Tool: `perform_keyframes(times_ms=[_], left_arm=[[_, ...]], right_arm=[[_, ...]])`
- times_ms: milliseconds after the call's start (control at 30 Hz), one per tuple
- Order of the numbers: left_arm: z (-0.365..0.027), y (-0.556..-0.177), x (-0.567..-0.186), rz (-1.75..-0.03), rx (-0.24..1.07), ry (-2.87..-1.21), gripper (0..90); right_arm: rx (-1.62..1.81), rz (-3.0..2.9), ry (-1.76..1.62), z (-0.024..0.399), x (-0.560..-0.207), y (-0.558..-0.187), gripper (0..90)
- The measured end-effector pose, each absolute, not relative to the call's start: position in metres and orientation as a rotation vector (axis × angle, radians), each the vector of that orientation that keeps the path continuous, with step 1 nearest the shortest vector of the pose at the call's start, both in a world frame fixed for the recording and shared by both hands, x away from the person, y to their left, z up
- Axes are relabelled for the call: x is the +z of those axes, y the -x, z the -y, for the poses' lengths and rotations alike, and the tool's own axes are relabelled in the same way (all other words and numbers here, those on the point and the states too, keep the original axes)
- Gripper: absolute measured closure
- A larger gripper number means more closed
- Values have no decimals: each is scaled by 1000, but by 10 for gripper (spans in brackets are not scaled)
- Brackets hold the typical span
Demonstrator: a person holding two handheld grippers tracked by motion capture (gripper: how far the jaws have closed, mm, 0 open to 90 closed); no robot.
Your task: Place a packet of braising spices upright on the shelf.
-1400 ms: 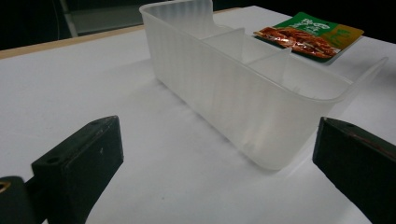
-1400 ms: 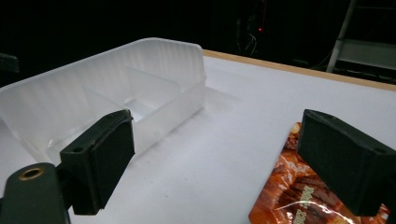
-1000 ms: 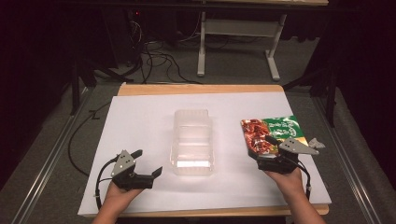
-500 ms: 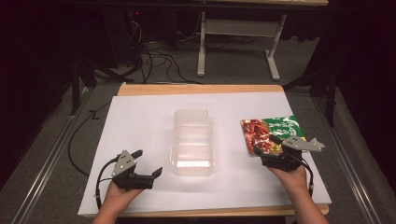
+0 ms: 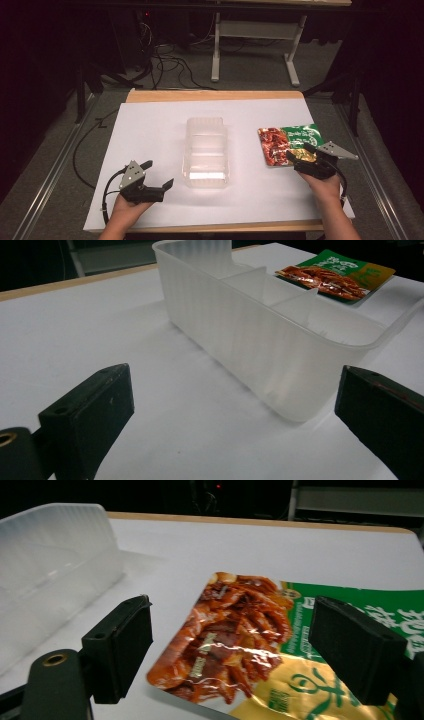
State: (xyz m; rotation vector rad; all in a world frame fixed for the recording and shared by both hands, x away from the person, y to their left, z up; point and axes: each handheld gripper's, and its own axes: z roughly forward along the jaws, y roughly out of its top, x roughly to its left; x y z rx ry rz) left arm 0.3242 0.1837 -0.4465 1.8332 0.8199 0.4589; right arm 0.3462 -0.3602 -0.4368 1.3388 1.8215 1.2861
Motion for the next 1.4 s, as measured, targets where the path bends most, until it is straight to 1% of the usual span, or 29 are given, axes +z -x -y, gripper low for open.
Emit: perform_keyframes(times_ms=[300,733,1133,1400], left_arm=[[-182,-324,-448,-810,459,-1852,32],[-180,-324,-449,-799,453,-1871,34],[-181,-325,-450,-803,456,-1869,35],[-181,-324,-449,-801,461,-1865,36]], right_arm=[[1250,-1762,-1448,391,-444,-353,184],[1232,-1639,-1657,435,-455,-356,159],[1224,-1557,-1831,460,-467,-357,176],[1224,-1546,-1907,464,-472,-361,189]])
